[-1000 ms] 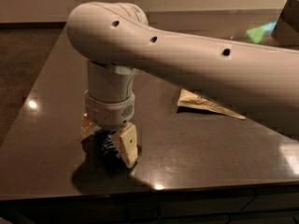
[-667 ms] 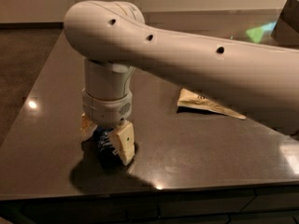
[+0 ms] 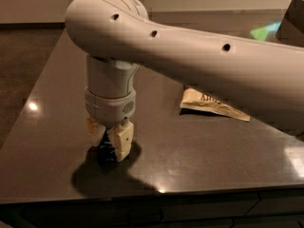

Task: Move rxbar blueberry near brown chip bag

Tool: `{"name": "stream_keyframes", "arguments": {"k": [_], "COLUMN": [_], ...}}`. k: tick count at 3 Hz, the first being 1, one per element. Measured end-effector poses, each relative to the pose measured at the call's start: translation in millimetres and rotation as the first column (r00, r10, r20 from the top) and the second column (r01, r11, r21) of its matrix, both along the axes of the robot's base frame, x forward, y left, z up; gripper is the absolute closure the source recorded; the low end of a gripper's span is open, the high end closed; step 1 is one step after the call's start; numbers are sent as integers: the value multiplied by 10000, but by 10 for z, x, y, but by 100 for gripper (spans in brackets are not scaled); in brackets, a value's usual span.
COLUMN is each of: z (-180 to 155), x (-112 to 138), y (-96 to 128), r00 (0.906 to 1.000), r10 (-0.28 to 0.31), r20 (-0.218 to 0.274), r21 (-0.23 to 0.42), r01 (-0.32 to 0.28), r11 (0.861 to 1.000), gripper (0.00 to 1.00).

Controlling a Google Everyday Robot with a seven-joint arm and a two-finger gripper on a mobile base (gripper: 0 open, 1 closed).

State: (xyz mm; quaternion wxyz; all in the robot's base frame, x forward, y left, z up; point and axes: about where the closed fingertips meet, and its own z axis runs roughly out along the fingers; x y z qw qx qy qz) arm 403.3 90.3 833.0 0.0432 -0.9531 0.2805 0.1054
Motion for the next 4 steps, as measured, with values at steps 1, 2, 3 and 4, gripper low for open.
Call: {"name": "stream_keyframes", "arguments": {"k": [1, 2, 3, 4], "z": [108, 498, 719, 782], "x": [310, 1208, 1633, 1964], "y": [-55, -269, -424, -747], "r00": [9959, 9413, 8961, 8386], "r10": [-863, -3156, -4108, -5041], "r20": [269, 1201, 1681, 2064], "r21": [209, 988, 1405, 1280], "r01": [858, 3050, 3907, 4876], "r11": [9961, 9472, 9097, 8636], "gripper": [100, 100, 100, 100]}}
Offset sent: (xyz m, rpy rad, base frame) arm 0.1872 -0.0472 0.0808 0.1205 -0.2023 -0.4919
